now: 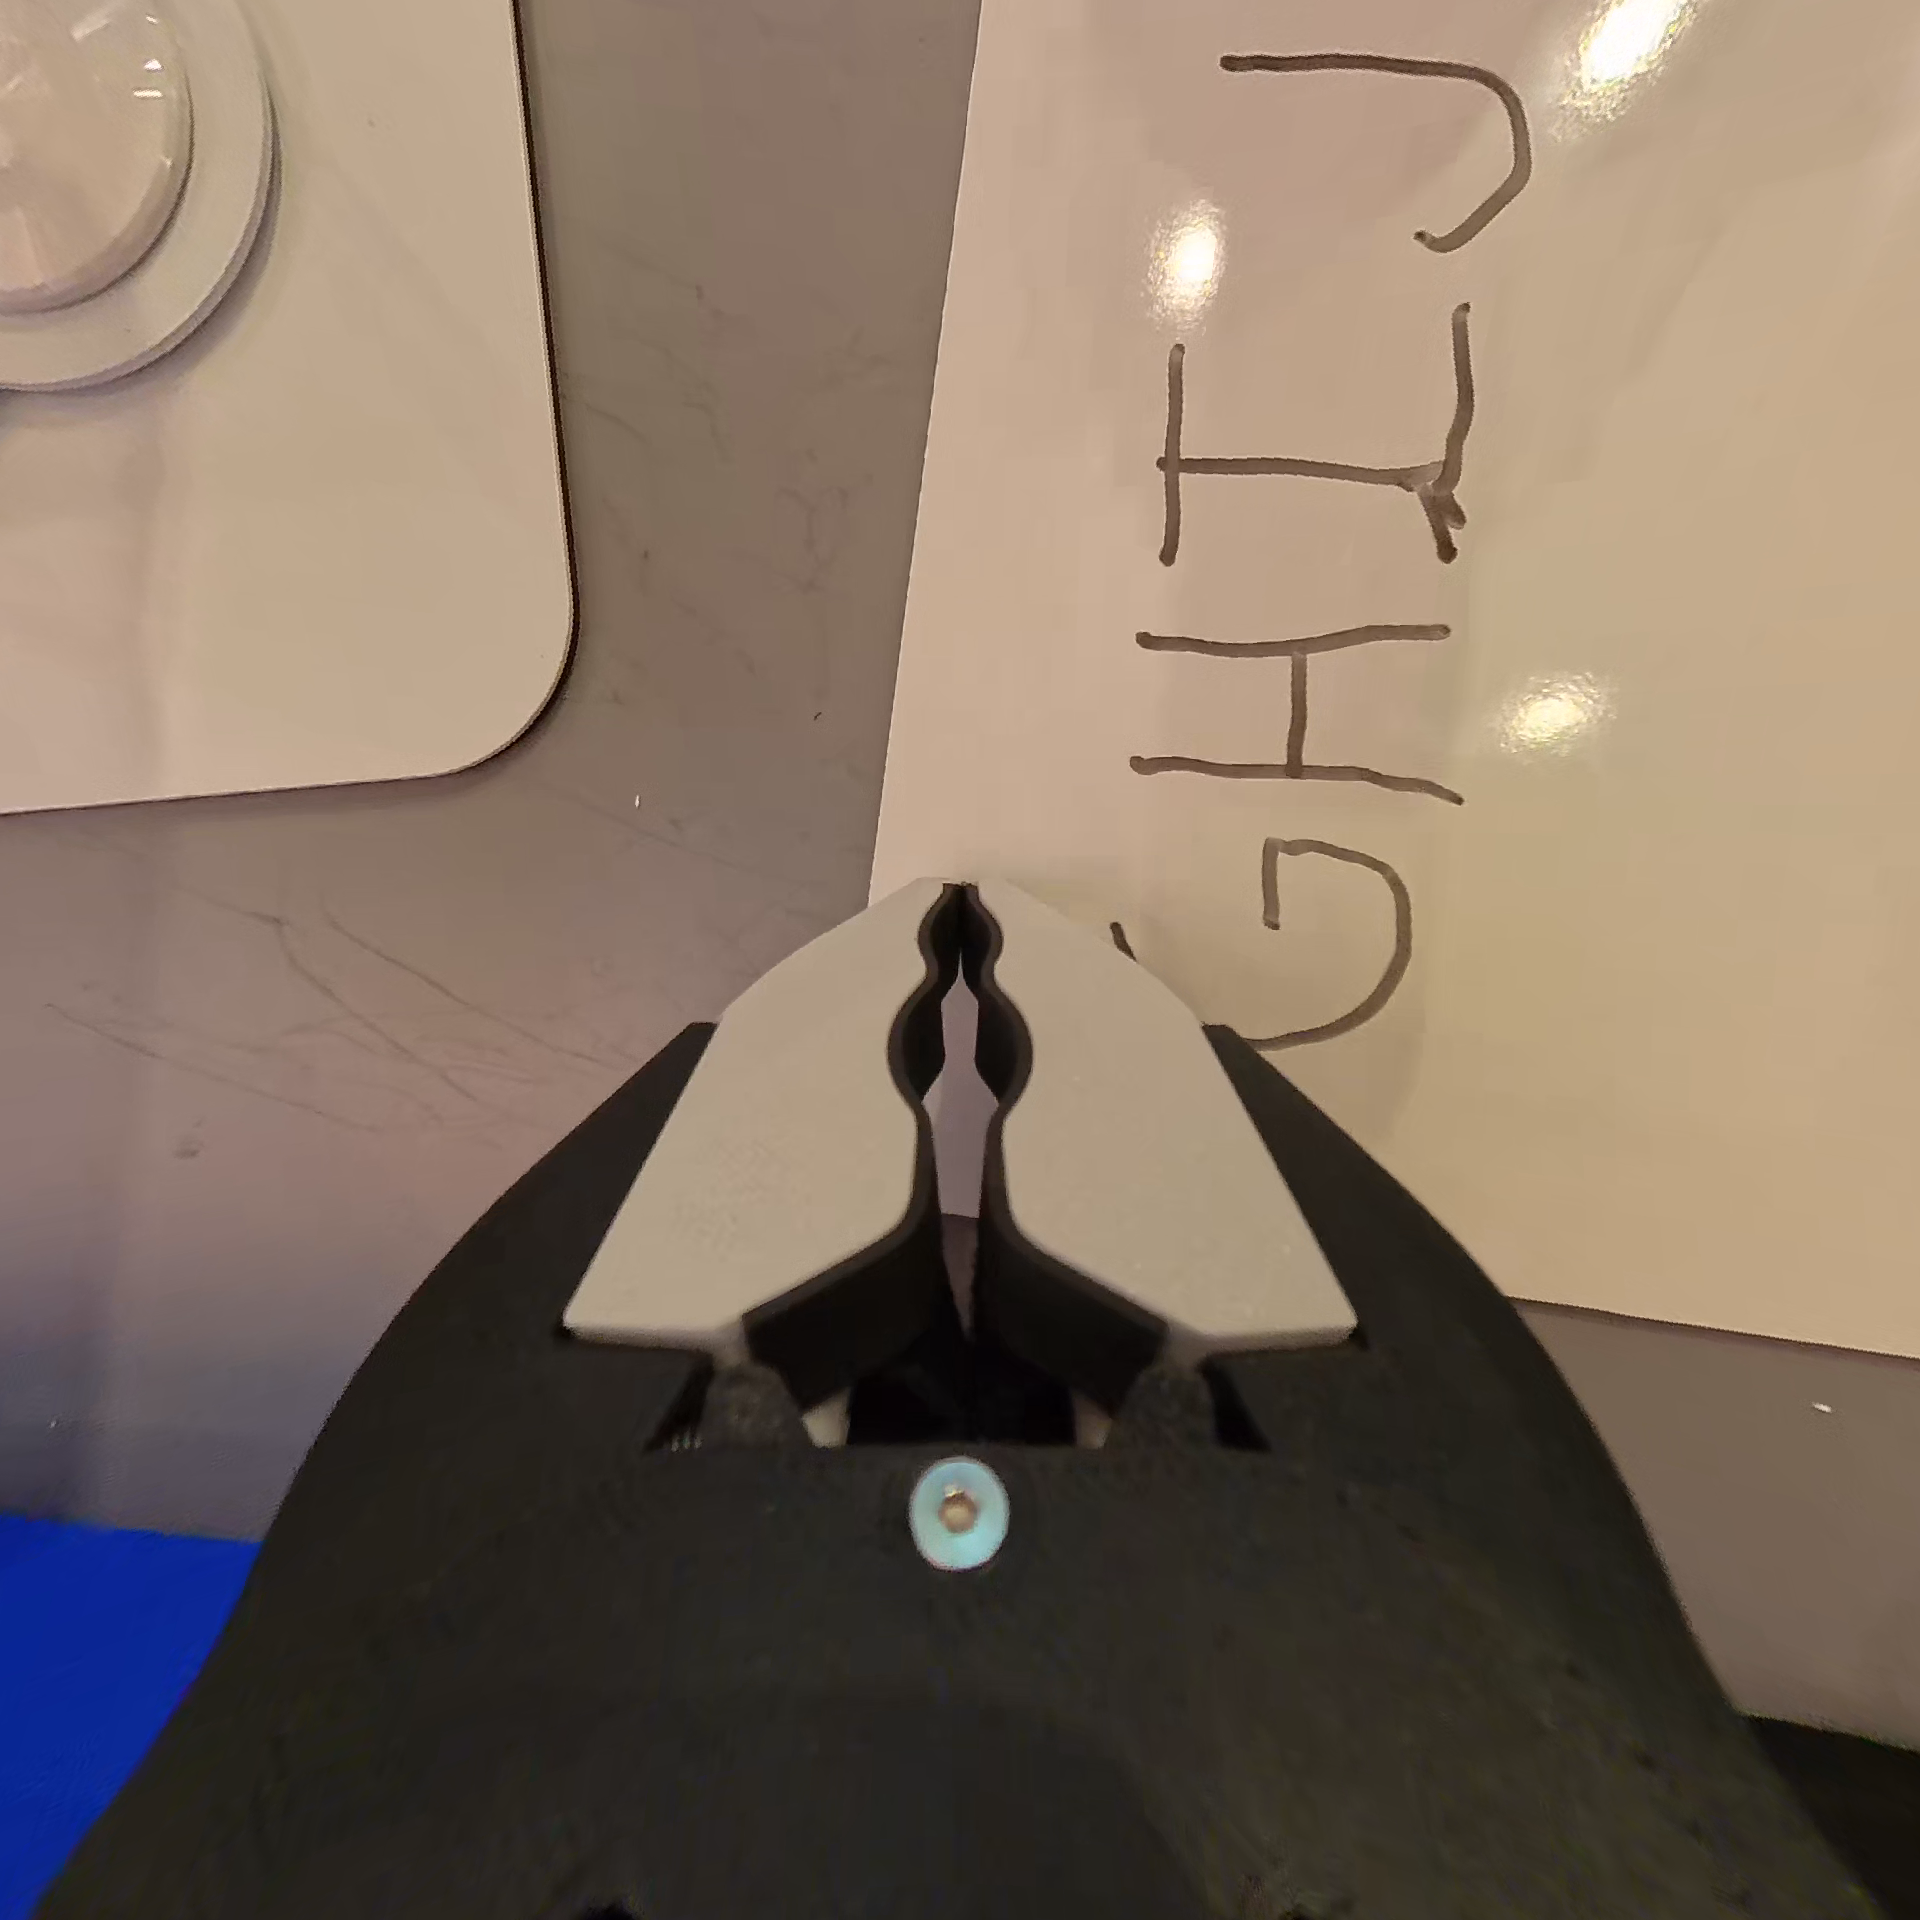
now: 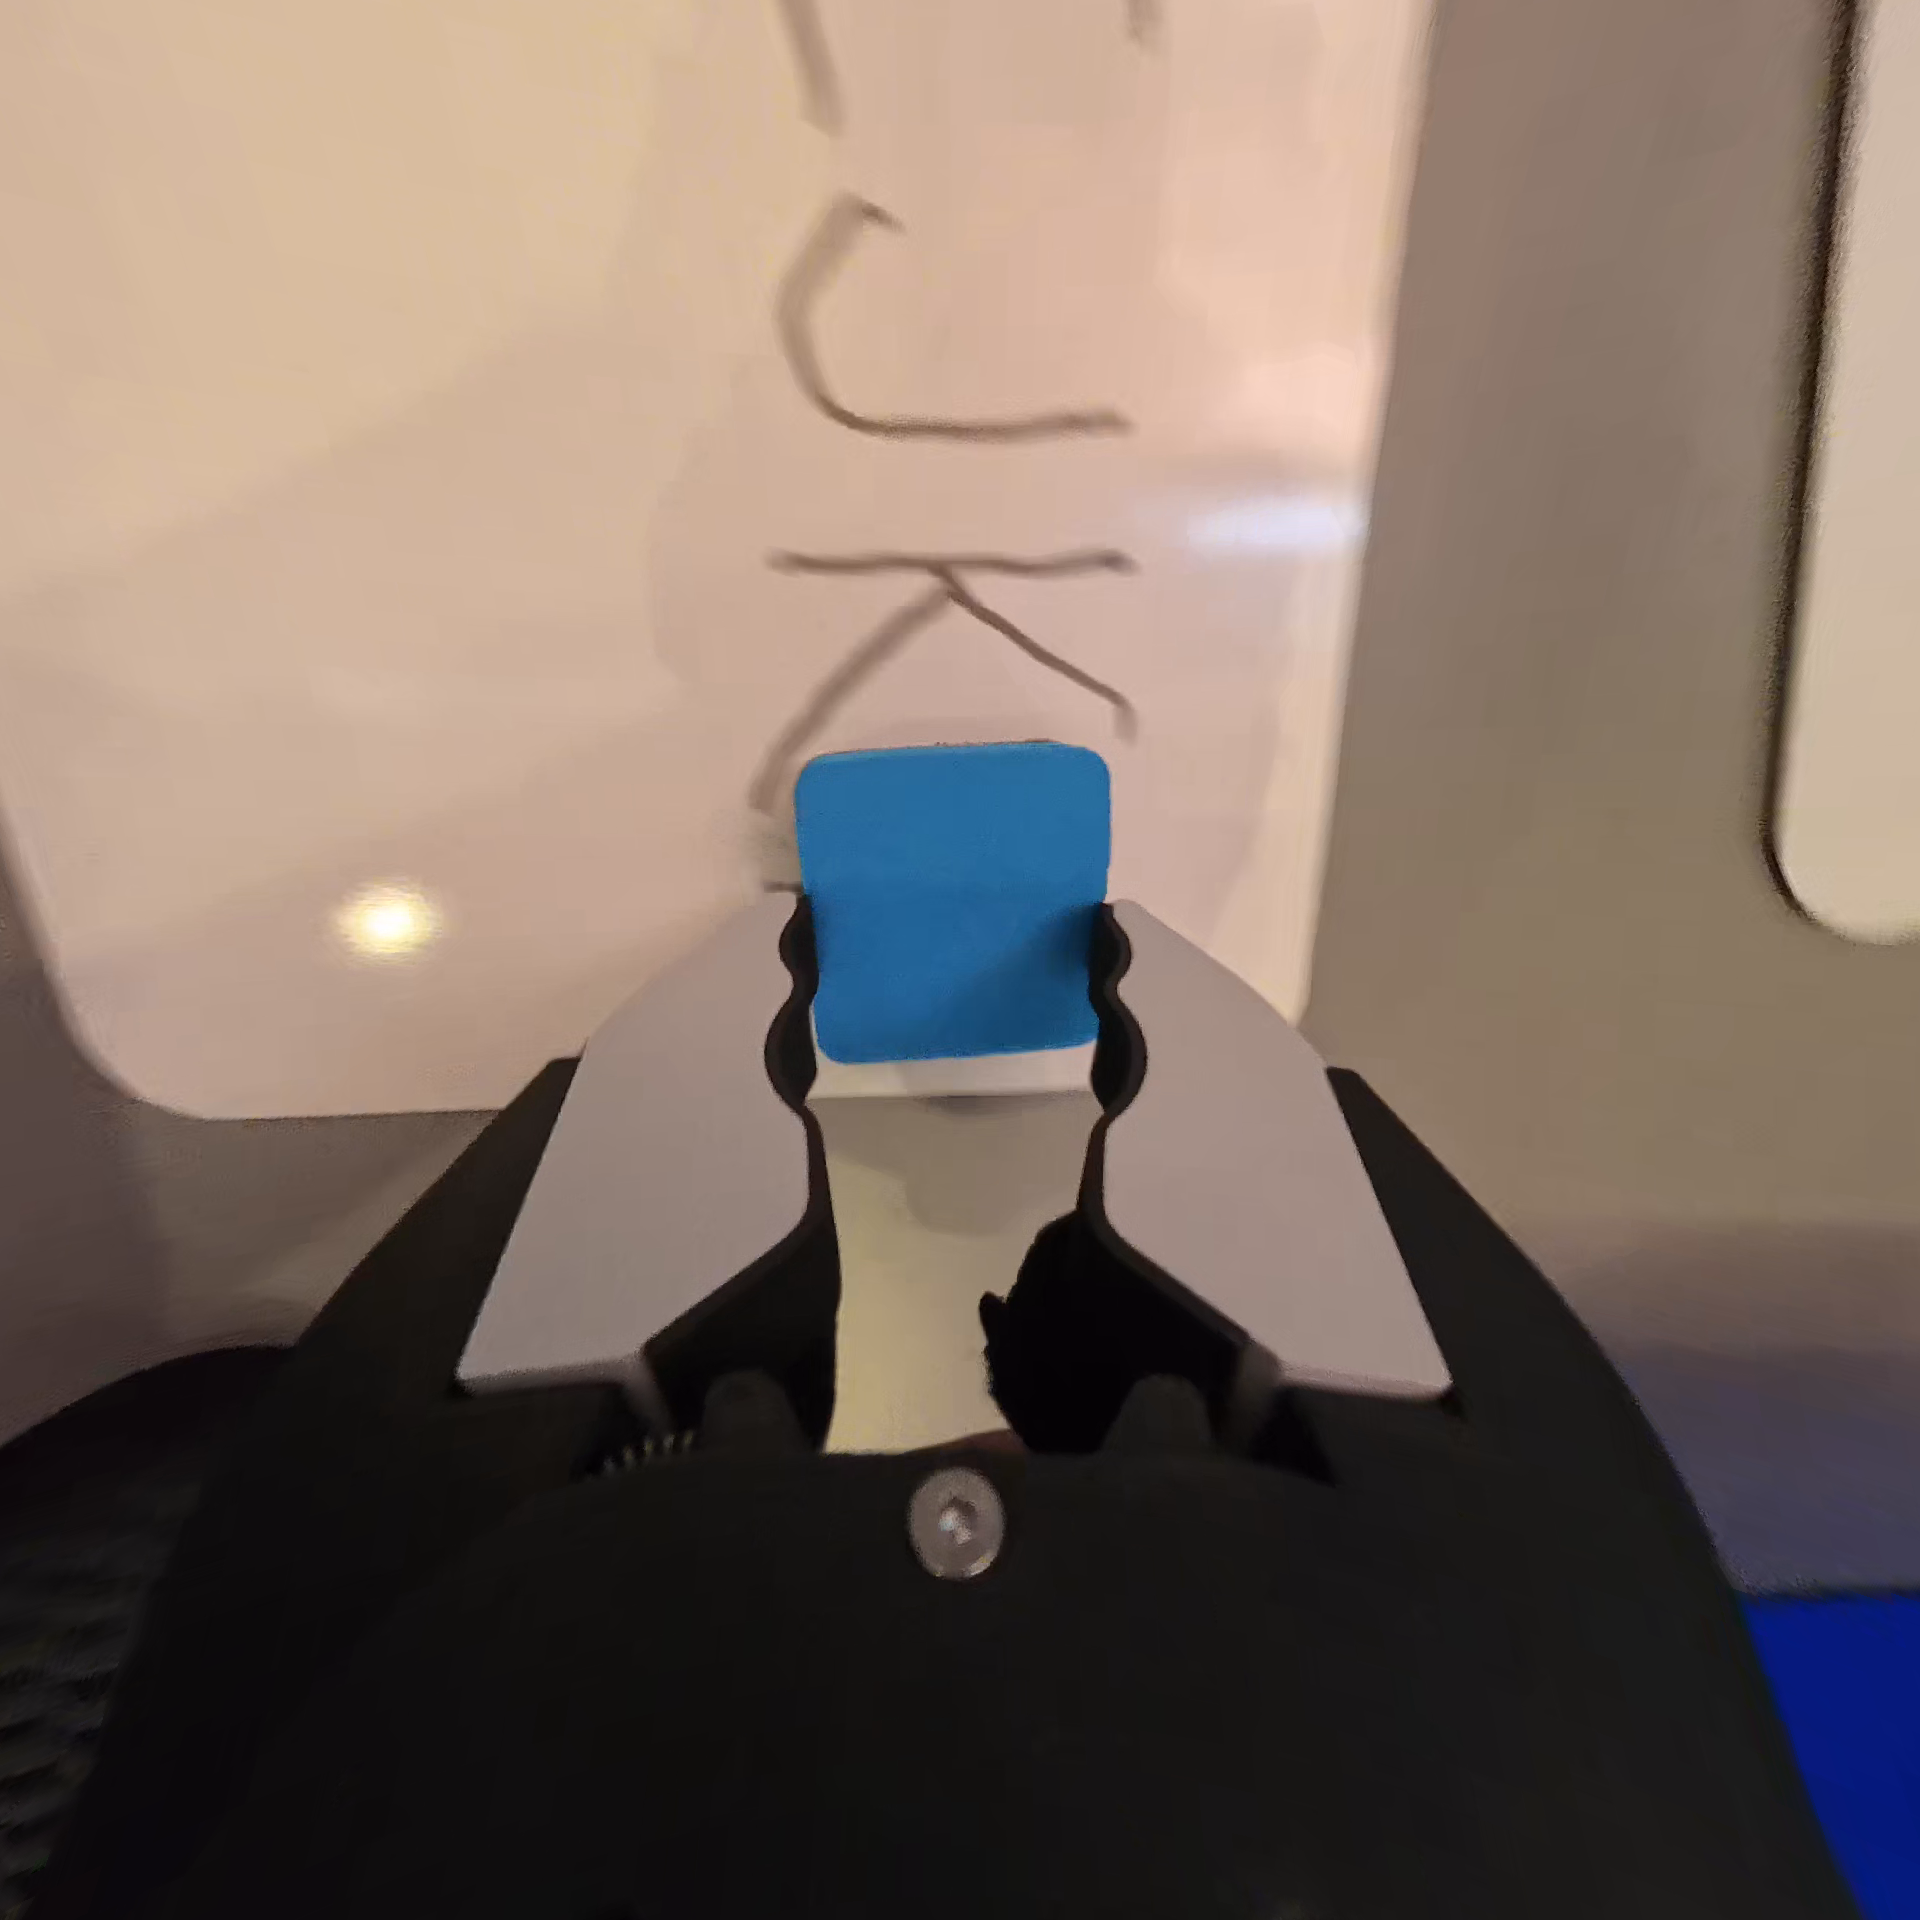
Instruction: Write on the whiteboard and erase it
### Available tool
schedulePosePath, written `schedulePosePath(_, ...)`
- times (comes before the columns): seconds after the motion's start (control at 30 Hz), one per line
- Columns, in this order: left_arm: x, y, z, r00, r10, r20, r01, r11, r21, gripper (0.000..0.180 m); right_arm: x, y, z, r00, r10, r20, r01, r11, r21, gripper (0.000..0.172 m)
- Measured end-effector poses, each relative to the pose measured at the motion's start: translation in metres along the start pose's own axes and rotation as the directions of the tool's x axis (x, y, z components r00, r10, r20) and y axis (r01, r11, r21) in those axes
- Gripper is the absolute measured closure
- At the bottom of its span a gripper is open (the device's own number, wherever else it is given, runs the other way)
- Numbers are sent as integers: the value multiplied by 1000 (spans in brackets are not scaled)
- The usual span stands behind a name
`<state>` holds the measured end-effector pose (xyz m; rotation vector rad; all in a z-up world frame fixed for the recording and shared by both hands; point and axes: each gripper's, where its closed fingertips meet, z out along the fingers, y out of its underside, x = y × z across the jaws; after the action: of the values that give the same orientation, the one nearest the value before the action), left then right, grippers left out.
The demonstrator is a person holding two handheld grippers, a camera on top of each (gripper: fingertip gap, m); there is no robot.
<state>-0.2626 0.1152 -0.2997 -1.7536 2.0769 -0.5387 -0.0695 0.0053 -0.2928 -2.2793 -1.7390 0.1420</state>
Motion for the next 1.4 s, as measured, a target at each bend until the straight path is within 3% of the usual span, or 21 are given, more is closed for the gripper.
schedulePosePath(0.03,0,0,0,1000,-1,2,1,1000,2,179,-11,-2,0,999,-43,15,43,999,0,120)
schedulePosePath(0.13,0,0,0,1000,-3,-1,3,1000,0,179,-8,29,-9,999,31,-11,-31,998,-62,120)
schedulePosePath(0.27,0,0,0,1000,-5,0,5,1000,1,179,-18,8,-4,1000,-27,-3,27,999,-42,120)
schedulePosePath(0.4,0,0,0,1000,-4,-1,4,1000,-3,179,-4,33,-10,998,62,-29,-64,995,-77,120)
schedulePosePath(0.5,0,0,0,1000,-4,5,4,1000,-3,179,-18,7,-4,999,-43,-1,43,998,-55,120)
schedulePosePath(0.6,0,-1,0,1000,5,-1,-5,1000,-3,180,-10,28,-8,999,29,-13,-30,998,-59,120)
schedulePosePath(0.77,4,-4,-6,1000,21,-22,-21,1000,8,180,-8,29,-9,1000,4,-28,-7,996,-84,120)
schedulePosePath(0.97,71,-37,-34,954,235,-189,-212,968,134,180,-8,30,-10,999,-5,-36,1,994,-106,120)
schedulePosePath(1.13,123,-12,-15,890,310,-334,-331,944,-6,180,-22,23,-10,1000,-17,-17,16,996,-84,120)
schedulePosePath(1.23,132,-7,-5,887,301,-351,-326,945,-12,180,-24,28,-10,1000,5,-25,-7,998,-70,119)
schedulePosePath(1.4,124,-9,-1,915,294,-277,-313,950,-23,180,-31,19,-8,1000,-12,-8,12,999,-42,120)
